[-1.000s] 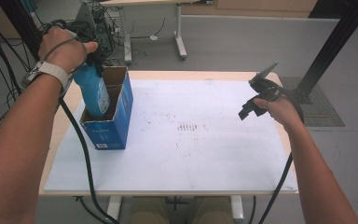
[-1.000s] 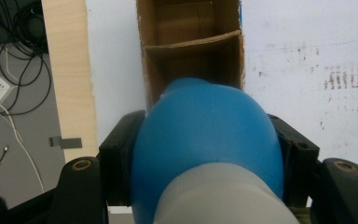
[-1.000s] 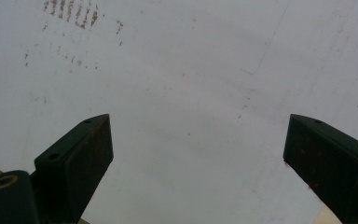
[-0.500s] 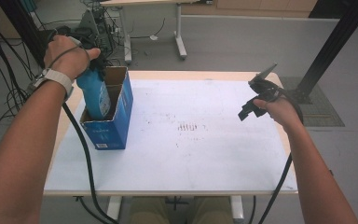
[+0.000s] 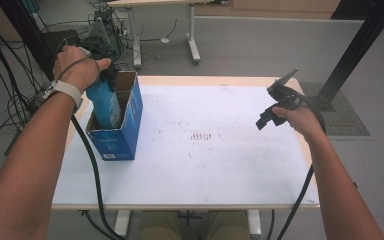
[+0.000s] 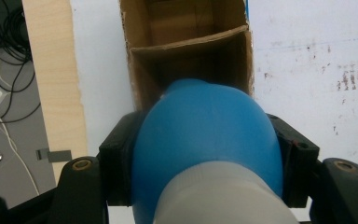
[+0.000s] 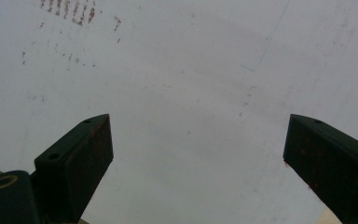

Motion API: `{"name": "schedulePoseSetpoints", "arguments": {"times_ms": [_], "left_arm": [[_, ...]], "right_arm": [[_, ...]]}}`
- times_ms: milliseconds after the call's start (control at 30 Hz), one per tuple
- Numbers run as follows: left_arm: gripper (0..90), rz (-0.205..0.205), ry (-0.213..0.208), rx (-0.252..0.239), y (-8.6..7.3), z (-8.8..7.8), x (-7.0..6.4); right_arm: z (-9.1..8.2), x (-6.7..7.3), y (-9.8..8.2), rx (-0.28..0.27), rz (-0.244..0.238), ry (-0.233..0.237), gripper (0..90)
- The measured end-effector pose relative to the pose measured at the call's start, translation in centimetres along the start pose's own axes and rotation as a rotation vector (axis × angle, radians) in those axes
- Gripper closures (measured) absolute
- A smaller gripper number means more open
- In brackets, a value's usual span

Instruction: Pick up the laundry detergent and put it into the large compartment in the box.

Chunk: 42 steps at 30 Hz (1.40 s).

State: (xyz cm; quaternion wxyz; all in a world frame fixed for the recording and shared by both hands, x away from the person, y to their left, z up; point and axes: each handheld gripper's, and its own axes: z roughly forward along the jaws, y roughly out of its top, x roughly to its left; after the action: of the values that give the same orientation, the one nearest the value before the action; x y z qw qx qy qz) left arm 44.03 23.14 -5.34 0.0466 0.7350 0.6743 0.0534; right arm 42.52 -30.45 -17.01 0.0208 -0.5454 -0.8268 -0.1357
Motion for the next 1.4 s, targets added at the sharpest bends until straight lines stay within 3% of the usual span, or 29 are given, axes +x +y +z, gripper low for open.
{"name": "schedulePoseSetpoints", "arguments": {"times_ms": [1400], "left_arm": [[37.4, 0.005, 0.006, -0.012, -0.6, 6.8, -0.1]], "right_arm": [[1.0, -0.5, 0.0, 0.015, 0.011, 0.007, 8.0]]}}
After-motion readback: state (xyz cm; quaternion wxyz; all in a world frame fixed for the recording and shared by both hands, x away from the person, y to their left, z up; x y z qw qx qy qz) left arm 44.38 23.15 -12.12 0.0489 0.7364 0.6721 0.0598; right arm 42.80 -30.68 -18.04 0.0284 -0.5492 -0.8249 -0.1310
